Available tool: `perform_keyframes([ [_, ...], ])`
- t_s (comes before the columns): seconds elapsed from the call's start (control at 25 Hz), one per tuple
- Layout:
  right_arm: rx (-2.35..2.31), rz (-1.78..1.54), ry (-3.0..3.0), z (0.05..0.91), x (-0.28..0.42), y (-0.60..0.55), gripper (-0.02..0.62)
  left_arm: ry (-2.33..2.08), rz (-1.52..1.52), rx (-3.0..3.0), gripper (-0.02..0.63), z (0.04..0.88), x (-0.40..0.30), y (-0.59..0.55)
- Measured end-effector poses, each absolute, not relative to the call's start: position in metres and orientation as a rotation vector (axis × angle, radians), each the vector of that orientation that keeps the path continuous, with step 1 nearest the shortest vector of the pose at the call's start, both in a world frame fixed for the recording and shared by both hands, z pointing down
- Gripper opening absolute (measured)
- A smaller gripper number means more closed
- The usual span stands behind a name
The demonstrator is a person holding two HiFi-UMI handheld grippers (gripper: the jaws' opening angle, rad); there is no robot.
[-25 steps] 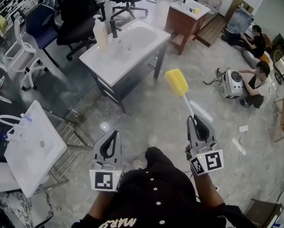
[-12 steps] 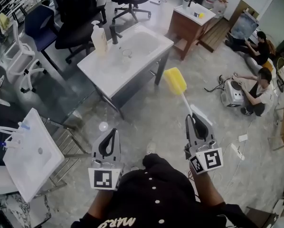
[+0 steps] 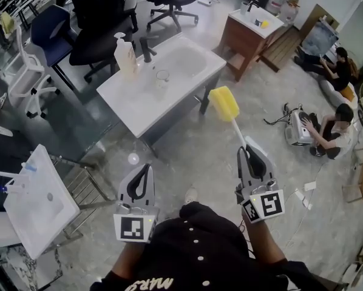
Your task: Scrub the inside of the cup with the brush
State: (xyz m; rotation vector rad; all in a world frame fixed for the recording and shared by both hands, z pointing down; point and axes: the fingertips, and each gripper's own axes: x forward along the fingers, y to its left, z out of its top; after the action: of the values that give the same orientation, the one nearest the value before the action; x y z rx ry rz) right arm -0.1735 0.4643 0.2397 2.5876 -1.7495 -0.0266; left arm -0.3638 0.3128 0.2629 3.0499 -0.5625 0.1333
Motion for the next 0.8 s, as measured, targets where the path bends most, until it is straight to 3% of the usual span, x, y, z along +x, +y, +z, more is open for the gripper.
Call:
perform_keyframes([
  [0.8, 2.591, 0.004, -1.762, 0.248, -0.06, 0.442, 0.051, -0.588, 0.151, 3.025, 0.026, 0.271, -0.251, 0.294],
])
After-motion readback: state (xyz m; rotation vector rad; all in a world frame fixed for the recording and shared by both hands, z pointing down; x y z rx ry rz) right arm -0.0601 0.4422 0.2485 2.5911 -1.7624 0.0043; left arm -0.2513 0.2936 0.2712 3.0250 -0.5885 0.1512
